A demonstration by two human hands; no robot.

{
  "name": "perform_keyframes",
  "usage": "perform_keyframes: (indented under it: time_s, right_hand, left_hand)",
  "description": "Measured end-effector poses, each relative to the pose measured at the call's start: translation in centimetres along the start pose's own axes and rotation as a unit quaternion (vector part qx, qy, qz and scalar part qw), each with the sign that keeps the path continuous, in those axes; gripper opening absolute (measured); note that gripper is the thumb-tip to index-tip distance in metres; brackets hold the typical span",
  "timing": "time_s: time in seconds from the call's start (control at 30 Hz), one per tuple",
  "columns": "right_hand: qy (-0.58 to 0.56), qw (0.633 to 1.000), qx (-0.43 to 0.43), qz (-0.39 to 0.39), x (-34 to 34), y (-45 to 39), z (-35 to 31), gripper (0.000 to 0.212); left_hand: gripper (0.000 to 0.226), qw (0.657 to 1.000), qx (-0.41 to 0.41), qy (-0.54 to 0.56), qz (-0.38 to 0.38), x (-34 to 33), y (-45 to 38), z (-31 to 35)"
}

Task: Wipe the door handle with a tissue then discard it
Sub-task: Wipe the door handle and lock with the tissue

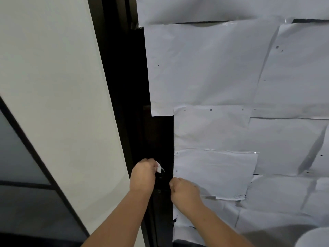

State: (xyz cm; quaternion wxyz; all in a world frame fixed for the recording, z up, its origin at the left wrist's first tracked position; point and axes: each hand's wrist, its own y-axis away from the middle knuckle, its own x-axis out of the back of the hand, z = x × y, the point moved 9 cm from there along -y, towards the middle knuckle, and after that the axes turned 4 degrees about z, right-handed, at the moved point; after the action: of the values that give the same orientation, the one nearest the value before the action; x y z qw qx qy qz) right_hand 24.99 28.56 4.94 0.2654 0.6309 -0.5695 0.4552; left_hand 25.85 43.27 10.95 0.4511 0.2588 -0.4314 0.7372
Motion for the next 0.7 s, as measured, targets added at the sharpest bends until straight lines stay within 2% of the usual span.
perform_keyframes:
  time_s: [0.17, 0.23, 0.33, 0.37, 0.43, 0.47, 0.5, 0.57, 0.6, 0.7]
  right_hand:
    - [0.006, 1.0, 0.022, -0.004, 0.0, 0.1, -0.2, 0.029]
    - [0.009, 1.0, 0.024, 0.0, 0.1, 0.1, -0.1, 0.029]
    - [0.011, 1.0, 0.024, -0.007, 0.1, 0.3, -0.2, 0.03]
    - [0.012, 1.0, 0.022, -0.008, 0.2, 0.3, -0.2, 0.031]
    - [0.012, 1.0, 0.02, -0.005, 0.2, 0.3, -0.4, 0.031]
    - [0.013, 1.0, 0.018, -0.004, 0.3, 0.3, -0.4, 0.031]
    - [0.012, 1.0, 0.017, -0.005, 0.4, 0.2, -0.4, 0.03]
    - [0.008, 1.0, 0.011, -0.007, 0.4, 0.2, -0.4, 0.028]
    - [0.006, 1.0, 0.01, -0.007, 0.3, 0.2, -0.5, 0.027]
    - [0.007, 1.0, 0.014, 0.002, 0.2, 0.3, -0.4, 0.024]
  left_hand:
    - [0.018, 0.994, 0.097, 0.033, 0.032, 0.1, 0.8, -1.3]
    - [0.017, 0.992, 0.111, 0.05, 0.036, 0.6, 1.3, -1.2]
    - [0.019, 0.992, 0.122, 0.038, -0.007, 0.1, 0.6, -1.1]
    - [0.019, 0.988, 0.139, 0.053, -0.036, -0.5, 0.4, -1.8]
    - [0.019, 0.983, 0.139, -0.028, -0.116, -1.9, 0.5, -2.4]
    - [0.013, 0.98, 0.141, -0.02, -0.138, -2.3, 0.5, -2.3]
    - [0.01, 0.985, 0.131, -0.008, -0.115, -1.7, 0.2, -1.1]
    - [0.014, 0.993, -0.002, -0.066, -0.1, -2.0, 0.3, 1.6]
    - [0.015, 0.993, -0.044, -0.068, -0.09, -1.8, 0.6, 2.0]
    - [0.024, 0.993, -0.032, -0.072, -0.083, -1.7, 0.5, 0.9]
